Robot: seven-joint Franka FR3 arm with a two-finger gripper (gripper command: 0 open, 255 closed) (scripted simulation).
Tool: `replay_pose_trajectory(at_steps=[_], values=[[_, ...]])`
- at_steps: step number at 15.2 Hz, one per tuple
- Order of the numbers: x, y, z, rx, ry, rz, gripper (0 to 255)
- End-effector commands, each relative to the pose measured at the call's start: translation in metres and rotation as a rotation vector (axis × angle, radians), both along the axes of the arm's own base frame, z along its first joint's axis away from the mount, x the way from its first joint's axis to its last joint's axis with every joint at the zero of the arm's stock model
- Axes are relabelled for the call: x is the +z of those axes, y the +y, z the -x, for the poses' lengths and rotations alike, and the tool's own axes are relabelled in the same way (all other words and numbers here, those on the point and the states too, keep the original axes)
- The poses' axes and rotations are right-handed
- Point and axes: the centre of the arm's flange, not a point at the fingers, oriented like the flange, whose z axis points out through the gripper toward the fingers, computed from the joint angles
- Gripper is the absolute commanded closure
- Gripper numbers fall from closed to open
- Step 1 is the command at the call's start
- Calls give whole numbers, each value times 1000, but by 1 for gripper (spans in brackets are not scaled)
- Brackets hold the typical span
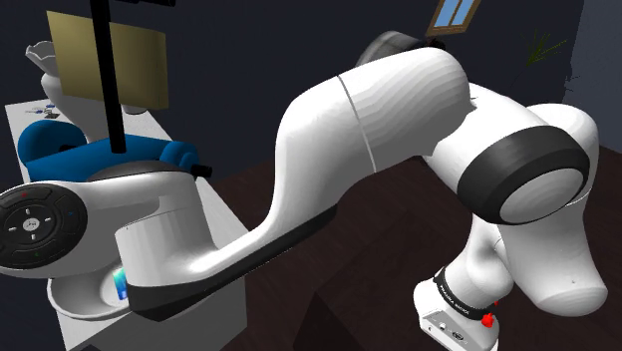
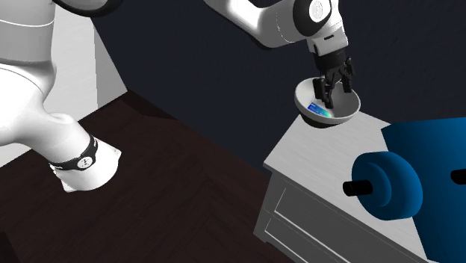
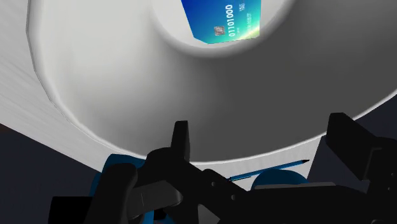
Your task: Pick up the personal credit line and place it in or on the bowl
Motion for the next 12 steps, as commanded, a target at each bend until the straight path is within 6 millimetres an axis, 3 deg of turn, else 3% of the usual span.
replay_pose_trajectory(at_steps=[1,4,12], values=[[11,0,7,0,0,0,0],[42,1,27,0,0,0,0],[42,1,27,0,0,0,0]])
